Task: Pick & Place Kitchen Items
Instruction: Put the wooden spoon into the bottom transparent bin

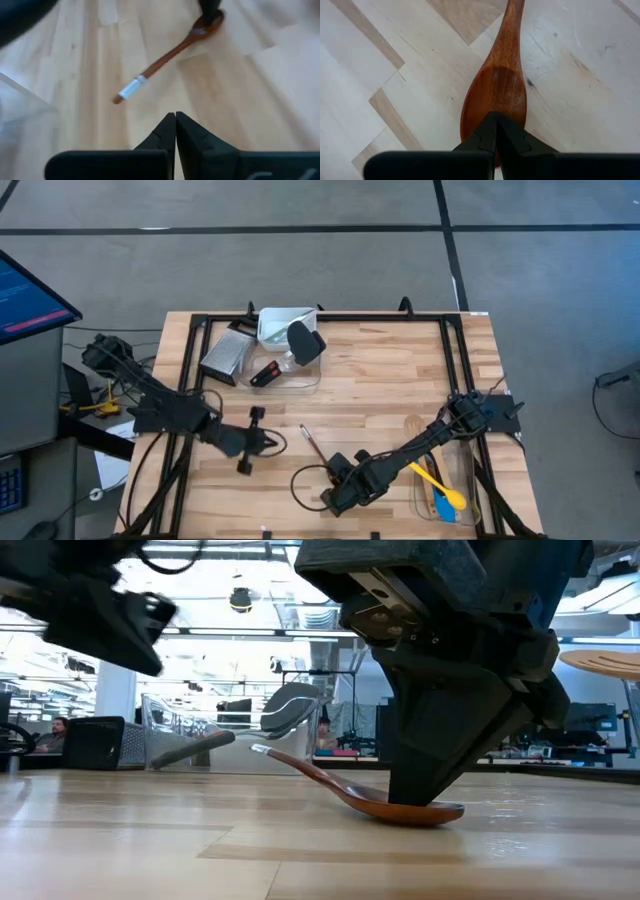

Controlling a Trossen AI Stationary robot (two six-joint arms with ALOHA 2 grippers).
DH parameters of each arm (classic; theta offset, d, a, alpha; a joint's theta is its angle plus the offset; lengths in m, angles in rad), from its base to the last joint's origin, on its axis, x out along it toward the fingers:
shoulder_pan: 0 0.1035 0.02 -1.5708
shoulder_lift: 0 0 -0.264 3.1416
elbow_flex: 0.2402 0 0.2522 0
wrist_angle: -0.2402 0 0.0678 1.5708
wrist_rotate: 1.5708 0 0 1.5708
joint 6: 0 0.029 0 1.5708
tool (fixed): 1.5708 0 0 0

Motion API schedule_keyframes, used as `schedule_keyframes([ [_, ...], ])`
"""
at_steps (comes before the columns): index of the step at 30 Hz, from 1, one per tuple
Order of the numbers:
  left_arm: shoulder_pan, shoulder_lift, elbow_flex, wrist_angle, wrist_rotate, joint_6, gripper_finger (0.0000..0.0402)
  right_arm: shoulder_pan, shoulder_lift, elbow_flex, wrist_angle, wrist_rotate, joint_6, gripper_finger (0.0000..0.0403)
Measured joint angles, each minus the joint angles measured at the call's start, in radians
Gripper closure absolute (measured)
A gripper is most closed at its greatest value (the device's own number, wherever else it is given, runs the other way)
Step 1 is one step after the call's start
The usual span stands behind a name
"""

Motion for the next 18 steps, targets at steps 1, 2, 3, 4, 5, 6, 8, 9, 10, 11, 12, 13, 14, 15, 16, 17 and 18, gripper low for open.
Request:
schedule_keyframes([
  [1,0.028,0.000,0.000,0.001,0.019,0.044,0.0400,-0.001,0.000,0.000,0.005,-0.001,0.000,0.0403],
  [2,0.061,0.001,0.000,0.002,0.044,0.088,0.0400,-0.001,0.000,0.000,0.012,0.000,0.000,0.0403],
  [3,0.092,0.004,0.000,0.006,0.077,0.132,0.0400,-0.001,0.000,0.000,0.014,0.000,0.000,0.0403],
  [4,0.126,0.011,0.000,0.019,0.119,0.178,0.0400,0.000,0.000,0.000,0.016,0.000,0.000,0.0403],
  [5,0.160,0.018,0.000,0.031,0.162,0.223,0.0400,0.000,0.000,0.000,0.016,0.000,0.000,0.0403],
  [6,0.190,0.022,0.000,0.038,0.209,0.262,0.0400,0.000,0.000,0.000,0.016,0.000,0.000,0.0403],
  [8,0.248,0.042,0.006,0.073,0.301,0.319,0.0400,0.000,0.000,0.001,0.017,0.000,0.001,0.0403],
  [9,0.272,0.054,0.015,0.076,0.340,0.338,0.0400,0.000,0.000,0.001,0.019,-0.001,0.001,0.0403],
  [10,0.292,0.067,0.023,0.073,0.375,0.352,0.0400,0.000,0.001,0.001,0.024,-0.001,0.001,0.0403],
  [11,0.307,0.085,0.034,0.072,0.399,0.366,0.0400,0.000,0.001,0.001,0.026,-0.001,0.001,0.0403],
  [12,0.317,0.107,0.049,0.072,0.413,0.380,0.0400,0.000,0.001,0.001,0.027,-0.001,0.001,0.0403],
  [13,0.322,0.128,0.062,0.073,0.420,0.400,0.0400,0.000,0.001,0.001,0.033,-0.001,0.001,0.0403],
  [14,0.323,0.151,0.075,0.074,0.421,0.423,0.0400,0.000,0.001,0.001,0.038,-0.001,0.000,0.0403],
  [15,0.322,0.180,0.092,0.072,0.422,0.448,0.0400,0.000,0.002,0.001,0.040,-0.001,0.000,0.0403],
  [16,0.320,0.210,0.110,0.073,0.423,0.481,0.0400,0.000,0.002,0.001,0.041,-0.002,0.000,0.0403],
  [17,0.317,0.235,0.124,0.073,0.421,0.515,0.0400,0.000,0.002,0.001,0.041,-0.003,0.000,0.0403],
  [18,0.313,0.259,0.138,0.068,0.416,0.550,0.0400,0.000,0.002,0.001,0.042,-0.003,0.001,0.0403],
])
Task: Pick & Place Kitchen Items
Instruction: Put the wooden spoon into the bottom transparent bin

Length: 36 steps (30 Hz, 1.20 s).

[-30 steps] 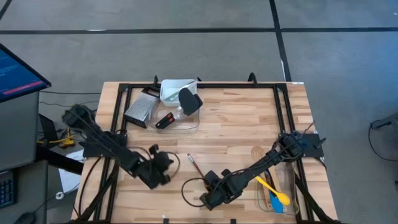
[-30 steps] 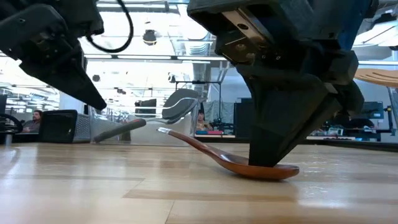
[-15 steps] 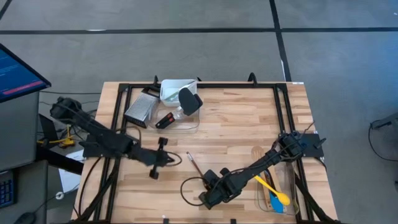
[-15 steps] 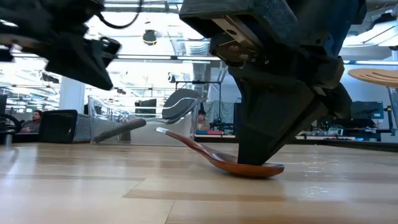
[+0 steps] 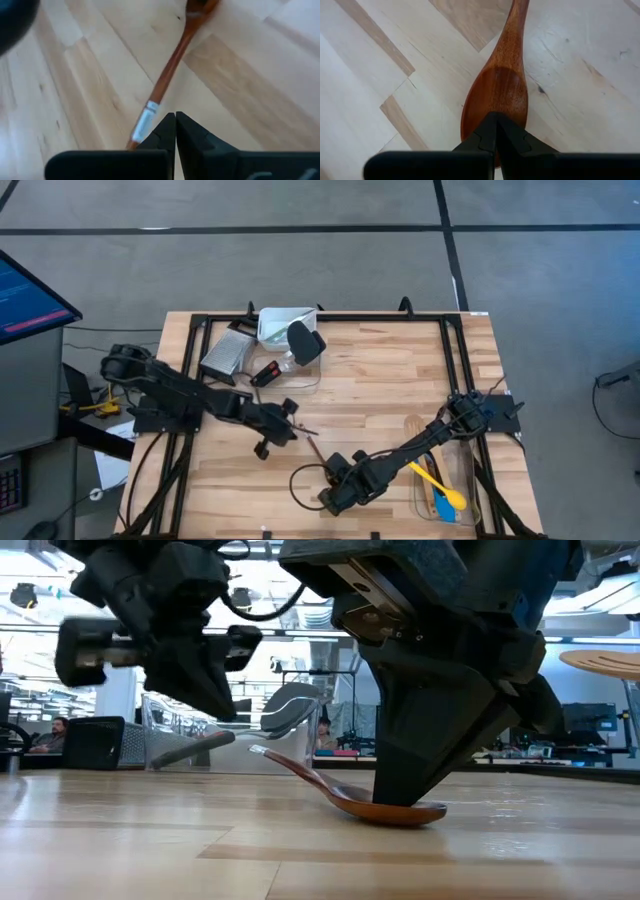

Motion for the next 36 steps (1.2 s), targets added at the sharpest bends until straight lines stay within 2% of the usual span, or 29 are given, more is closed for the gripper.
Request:
schedule_keyframes([
  [4,-0.009,0.055,0.056,-0.008,-0.069,0.110,0.0400,0.000,0.000,0.000,0.012,-0.001,0.000,0.0403],
  [8,-0.008,0.066,0.097,-0.013,-0.074,0.166,0.0400,0.000,0.001,0.000,0.021,-0.002,0.000,0.0403],
  [22,-0.006,0.065,0.109,-0.013,-0.081,0.163,0.0384,0.001,0.001,0.000,0.022,-0.004,-0.001,0.0403],
  [28,-0.006,0.065,0.109,-0.013,-0.080,0.155,0.0347,0.001,0.001,0.000,0.028,-0.005,0.000,0.0403],
  [36,-0.006,0.080,0.109,-0.013,-0.080,0.115,0.0275,0.001,0.001,0.000,0.030,-0.005,-0.025,0.0403],
])
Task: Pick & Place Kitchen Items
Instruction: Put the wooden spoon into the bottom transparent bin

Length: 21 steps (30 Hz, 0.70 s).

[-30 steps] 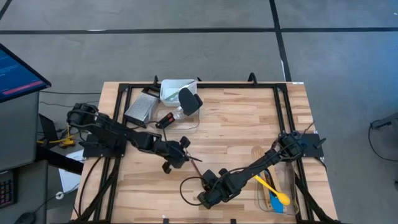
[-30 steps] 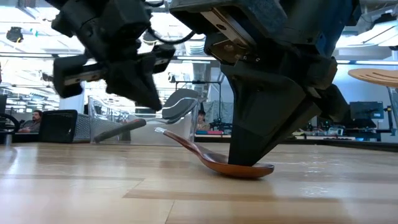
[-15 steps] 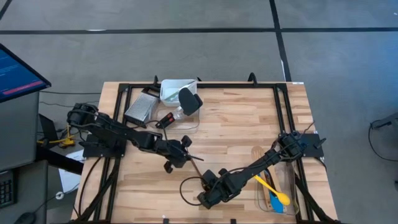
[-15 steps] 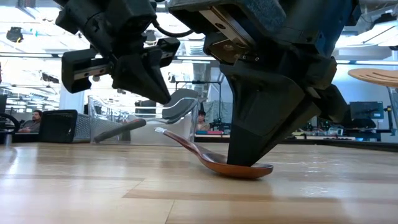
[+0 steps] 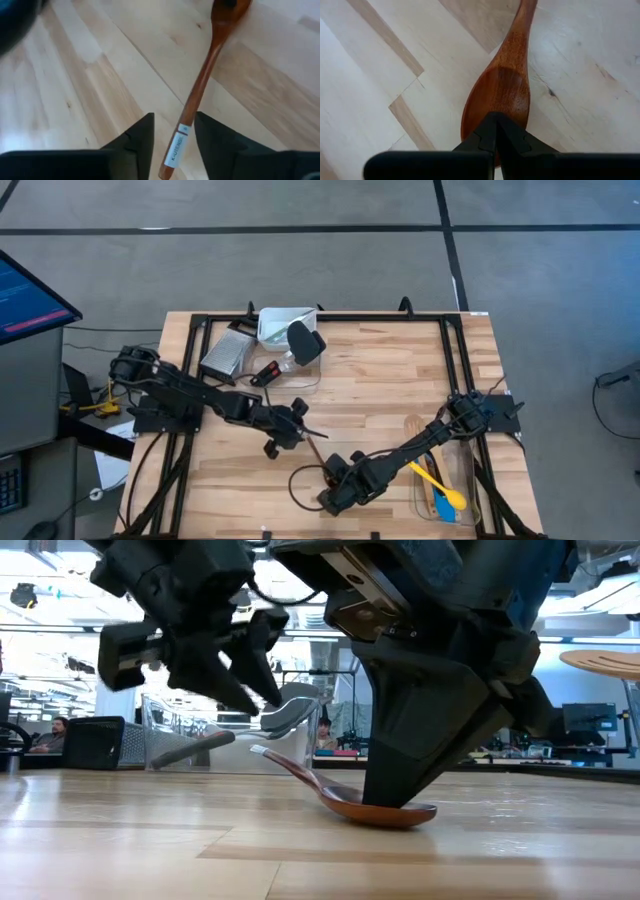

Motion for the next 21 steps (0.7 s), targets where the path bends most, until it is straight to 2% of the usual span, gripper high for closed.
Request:
schedule_keyframes([
  [4,0.000,0.064,-0.002,-0.001,0.006,0.001,0.0249,0.000,0.000,0.000,0.014,-0.012,-0.017,0.0403],
  [8,0.000,0.133,-0.003,-0.001,0.001,0.032,0.0241,0.000,0.000,0.000,0.014,-0.015,-0.017,0.0403],
  [14,0.001,0.156,-0.003,0.005,-0.021,0.046,0.0249,0.000,0.000,0.000,0.015,-0.016,-0.017,0.0403],
  [21,0.001,0.156,-0.003,0.015,-0.021,0.016,0.0277,0.000,0.000,0.000,0.016,-0.016,-0.017,0.0403],
])
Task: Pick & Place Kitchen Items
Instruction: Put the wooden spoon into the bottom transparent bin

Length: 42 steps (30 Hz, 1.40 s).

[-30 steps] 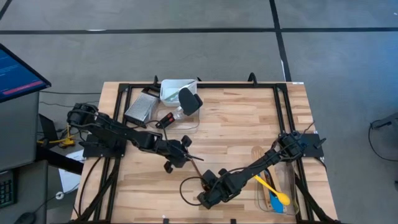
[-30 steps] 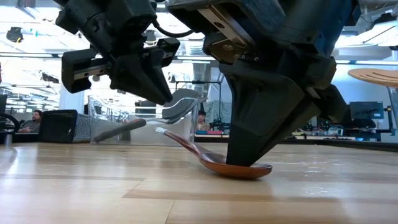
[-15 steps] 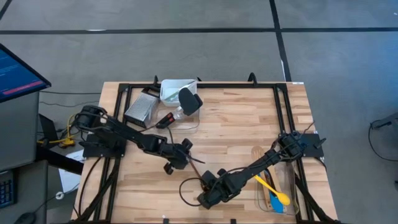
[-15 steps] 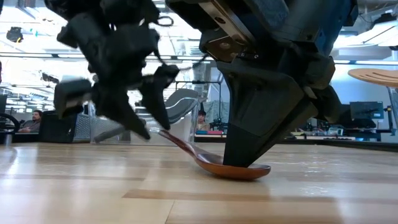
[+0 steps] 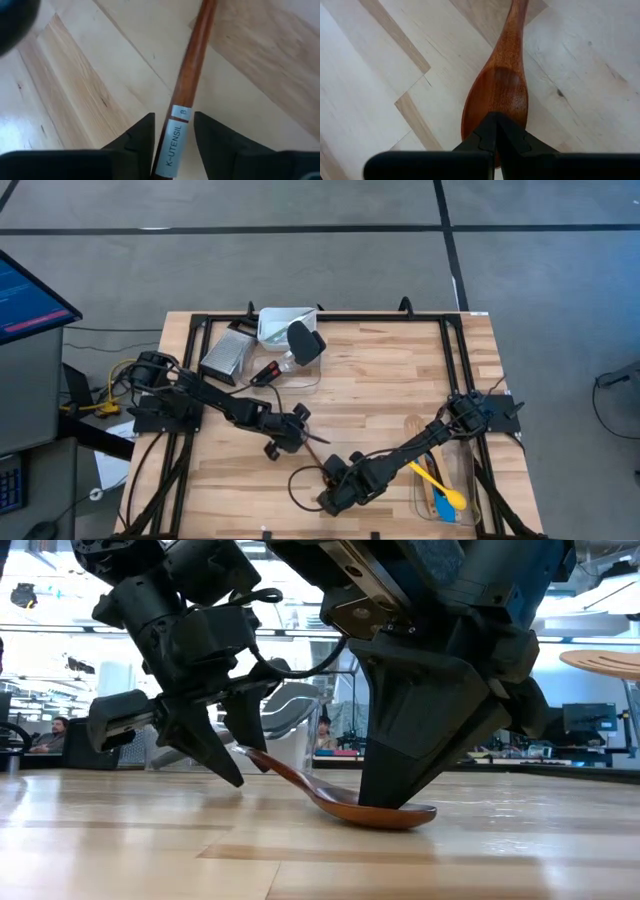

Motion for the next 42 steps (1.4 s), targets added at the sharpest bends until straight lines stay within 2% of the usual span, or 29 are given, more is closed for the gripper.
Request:
schedule_keyframes([
  [4,0.000,0.000,0.000,0.006,0.000,-0.053,0.0299,0.000,0.000,0.000,0.002,0.000,0.000,0.0403],
  [14,-0.003,0.001,0.000,0.000,0.010,-0.046,0.0358,0.001,-0.001,0.000,-0.002,-0.003,0.000,0.0403],
  [34,-0.003,0.001,-0.001,0.000,0.061,-0.046,0.0385,0.000,-0.003,0.005,0.001,-0.033,-0.005,0.0403],
  [42,-0.002,0.001,0.000,0.013,0.078,-0.057,0.0393,-0.025,0.008,0.142,-0.157,-0.111,-0.119,0.0403],
])
